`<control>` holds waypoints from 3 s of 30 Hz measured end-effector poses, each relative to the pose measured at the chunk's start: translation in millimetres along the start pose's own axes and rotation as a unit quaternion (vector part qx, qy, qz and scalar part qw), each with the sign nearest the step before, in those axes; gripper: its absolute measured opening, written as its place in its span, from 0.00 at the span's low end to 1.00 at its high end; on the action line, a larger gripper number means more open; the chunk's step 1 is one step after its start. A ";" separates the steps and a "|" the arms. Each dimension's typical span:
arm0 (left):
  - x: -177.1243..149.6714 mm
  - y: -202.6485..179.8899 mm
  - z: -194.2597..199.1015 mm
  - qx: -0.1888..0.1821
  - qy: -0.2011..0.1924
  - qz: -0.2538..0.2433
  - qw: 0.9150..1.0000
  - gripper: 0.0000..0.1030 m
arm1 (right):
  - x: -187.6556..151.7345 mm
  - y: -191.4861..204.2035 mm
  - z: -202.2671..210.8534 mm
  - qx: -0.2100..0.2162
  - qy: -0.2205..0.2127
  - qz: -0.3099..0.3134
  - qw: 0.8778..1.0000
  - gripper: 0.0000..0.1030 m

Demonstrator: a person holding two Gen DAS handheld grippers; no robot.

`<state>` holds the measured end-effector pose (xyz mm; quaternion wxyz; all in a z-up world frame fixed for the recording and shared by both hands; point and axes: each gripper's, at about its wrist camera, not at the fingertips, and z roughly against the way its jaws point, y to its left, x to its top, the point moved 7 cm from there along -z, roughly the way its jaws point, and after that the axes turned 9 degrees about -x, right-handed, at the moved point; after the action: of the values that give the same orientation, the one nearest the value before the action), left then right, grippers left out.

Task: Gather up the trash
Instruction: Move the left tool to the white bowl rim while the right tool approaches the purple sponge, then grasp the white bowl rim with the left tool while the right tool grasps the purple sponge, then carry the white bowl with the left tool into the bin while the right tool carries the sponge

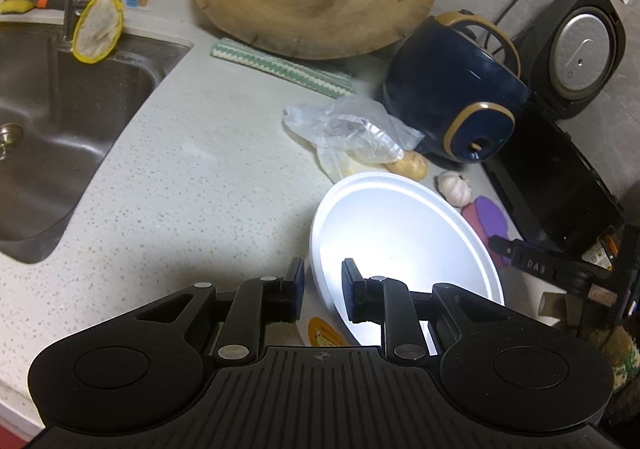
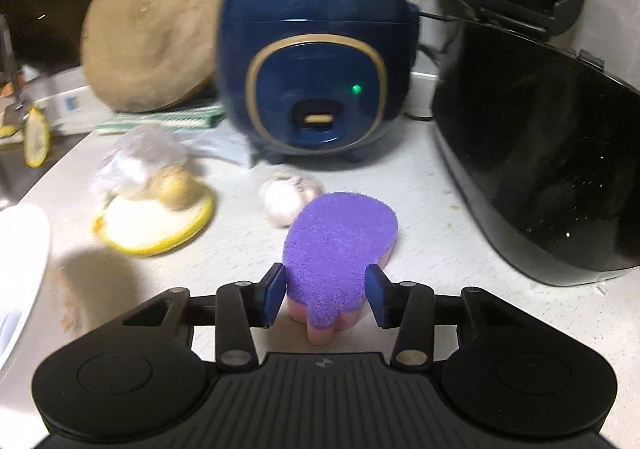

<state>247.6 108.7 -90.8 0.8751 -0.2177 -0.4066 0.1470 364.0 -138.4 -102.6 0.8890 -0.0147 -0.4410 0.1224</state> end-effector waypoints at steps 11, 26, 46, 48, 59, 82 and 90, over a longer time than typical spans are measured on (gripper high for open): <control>-2.0 -8.5 -5.0 -0.011 0.007 -0.009 1.000 0.23 | -36.7 26.1 56.9 0.083 0.005 0.050 0.995 0.42; -10.9 -9.2 -31.7 -0.003 0.034 -0.020 0.999 0.20 | -54.9 14.3 53.8 0.052 -0.004 0.015 0.999 0.67; -18.1 -13.9 -28.2 -0.003 0.043 -0.011 0.999 0.13 | -62.9 19.0 42.4 0.065 0.010 0.011 0.998 0.67; -19.6 -14.5 -29.0 0.001 0.045 -0.013 0.999 0.13 | -64.0 17.3 42.9 0.057 0.006 0.007 0.998 0.67; -18.1 -17.9 -23.4 -0.003 0.031 -0.018 0.999 0.13 | -56.4 17.4 38.0 0.050 0.003 0.002 0.999 0.67; -20.0 -21.2 -4.0 0.021 0.014 -0.042 0.999 0.13 | -28.7 36.0 29.3 0.069 -0.002 -0.011 0.998 0.56; -25.2 -18.0 26.0 0.011 -0.005 -0.046 0.999 0.13 | -25.6 42.3 81.5 0.085 -0.034 -0.006 0.996 0.56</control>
<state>213.2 89.1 -83.2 0.8812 -0.1881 -0.4192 0.1118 276.3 -110.0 -78.5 0.8723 0.0678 -0.4591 0.1543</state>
